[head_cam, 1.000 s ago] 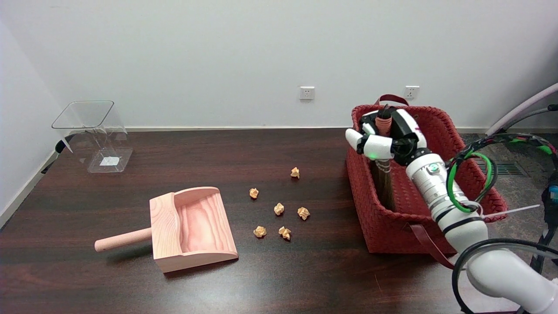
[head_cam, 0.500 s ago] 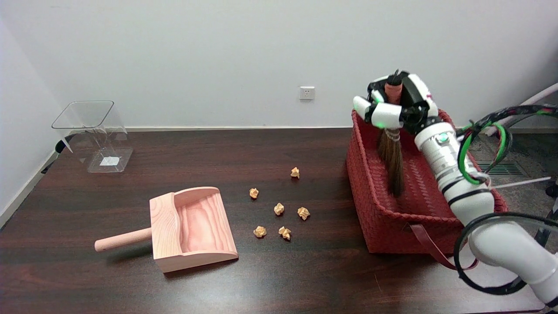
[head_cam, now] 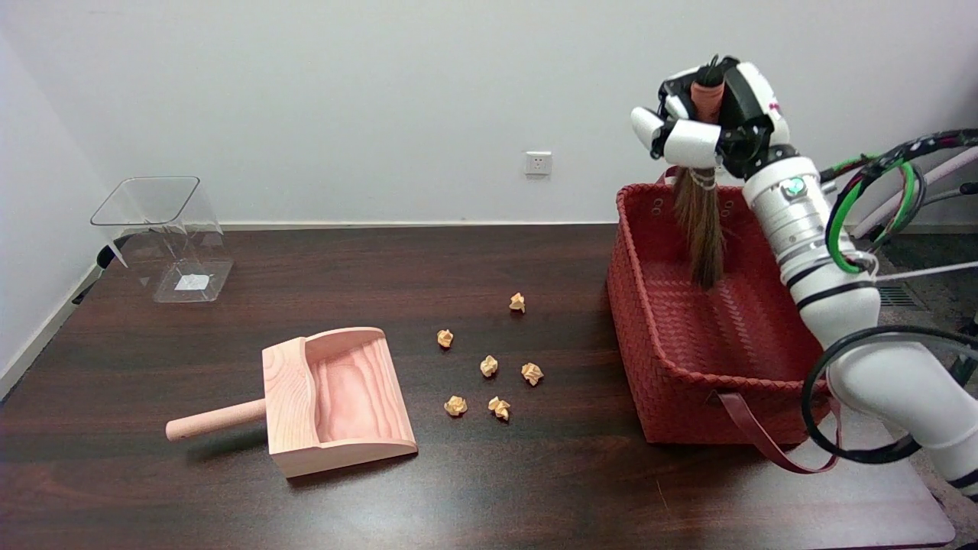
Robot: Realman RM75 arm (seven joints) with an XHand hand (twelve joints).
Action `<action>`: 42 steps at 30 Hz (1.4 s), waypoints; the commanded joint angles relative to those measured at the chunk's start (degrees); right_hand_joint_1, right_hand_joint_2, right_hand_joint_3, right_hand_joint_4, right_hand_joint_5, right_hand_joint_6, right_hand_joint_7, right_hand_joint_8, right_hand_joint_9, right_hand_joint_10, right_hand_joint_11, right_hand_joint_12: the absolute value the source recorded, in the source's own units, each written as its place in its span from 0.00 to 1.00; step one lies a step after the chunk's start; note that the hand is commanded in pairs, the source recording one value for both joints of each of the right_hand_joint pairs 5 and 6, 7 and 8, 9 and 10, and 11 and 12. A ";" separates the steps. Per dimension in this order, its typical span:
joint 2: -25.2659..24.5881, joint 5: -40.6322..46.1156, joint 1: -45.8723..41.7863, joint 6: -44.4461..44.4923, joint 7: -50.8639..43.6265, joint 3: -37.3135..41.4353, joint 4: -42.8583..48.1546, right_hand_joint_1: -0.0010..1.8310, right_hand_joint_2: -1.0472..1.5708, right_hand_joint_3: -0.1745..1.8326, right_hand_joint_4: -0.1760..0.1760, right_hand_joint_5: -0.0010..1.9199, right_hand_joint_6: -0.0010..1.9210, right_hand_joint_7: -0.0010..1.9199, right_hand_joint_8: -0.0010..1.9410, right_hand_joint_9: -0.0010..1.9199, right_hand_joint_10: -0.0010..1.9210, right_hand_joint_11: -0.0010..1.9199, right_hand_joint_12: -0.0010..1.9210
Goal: Pick up the broom in the basket.
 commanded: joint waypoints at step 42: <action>-4.63 6.72 26.26 -1.86 -13.72 -29.31 1.06 0.79 0.80 0.40 0.50 1.00 1.00 1.00 0.99 1.00 1.00 1.00 1.00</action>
